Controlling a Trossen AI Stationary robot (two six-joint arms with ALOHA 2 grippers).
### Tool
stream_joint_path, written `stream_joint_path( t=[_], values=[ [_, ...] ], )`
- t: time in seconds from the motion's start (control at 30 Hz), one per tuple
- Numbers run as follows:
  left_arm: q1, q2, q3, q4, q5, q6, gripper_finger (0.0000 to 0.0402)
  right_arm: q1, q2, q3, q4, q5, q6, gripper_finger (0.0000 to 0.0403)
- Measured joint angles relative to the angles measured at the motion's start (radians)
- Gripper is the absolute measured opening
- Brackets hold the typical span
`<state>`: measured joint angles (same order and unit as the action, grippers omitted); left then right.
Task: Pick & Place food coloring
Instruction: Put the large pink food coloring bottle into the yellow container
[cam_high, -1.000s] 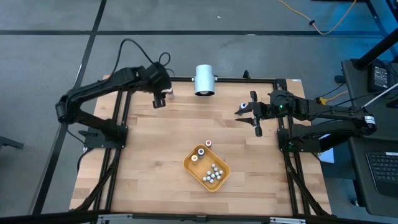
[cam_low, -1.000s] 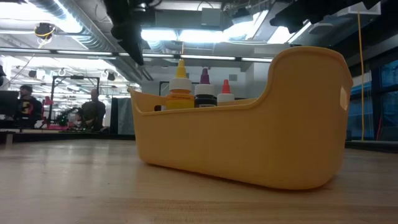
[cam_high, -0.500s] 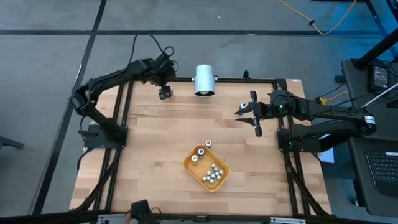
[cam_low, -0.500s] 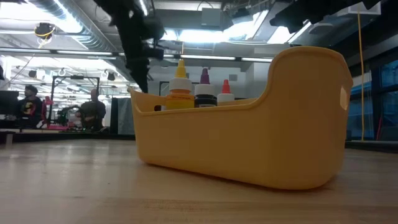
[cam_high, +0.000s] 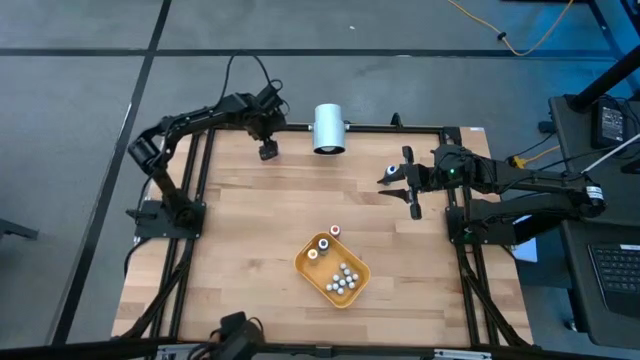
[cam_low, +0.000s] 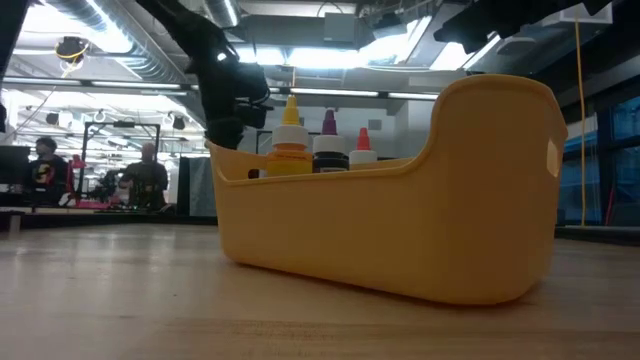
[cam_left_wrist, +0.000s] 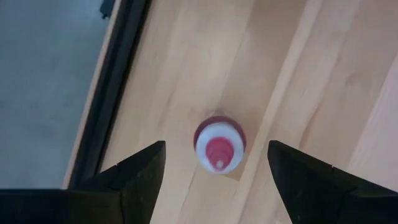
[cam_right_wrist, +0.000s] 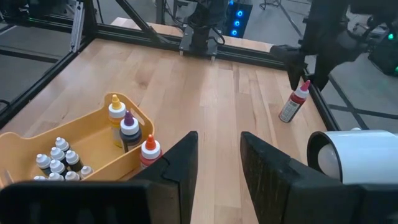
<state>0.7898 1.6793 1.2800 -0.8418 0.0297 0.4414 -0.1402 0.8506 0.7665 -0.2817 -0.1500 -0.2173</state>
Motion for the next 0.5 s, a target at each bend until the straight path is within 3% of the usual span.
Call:
stream_joint_path(
  t=[0.5],
  values=[
    [0.0,0.103,0.0,0.009,0.019,0.042,0.0279,0.0,0.0,0.0,0.0,0.0,0.0,0.0123]
  ],
)
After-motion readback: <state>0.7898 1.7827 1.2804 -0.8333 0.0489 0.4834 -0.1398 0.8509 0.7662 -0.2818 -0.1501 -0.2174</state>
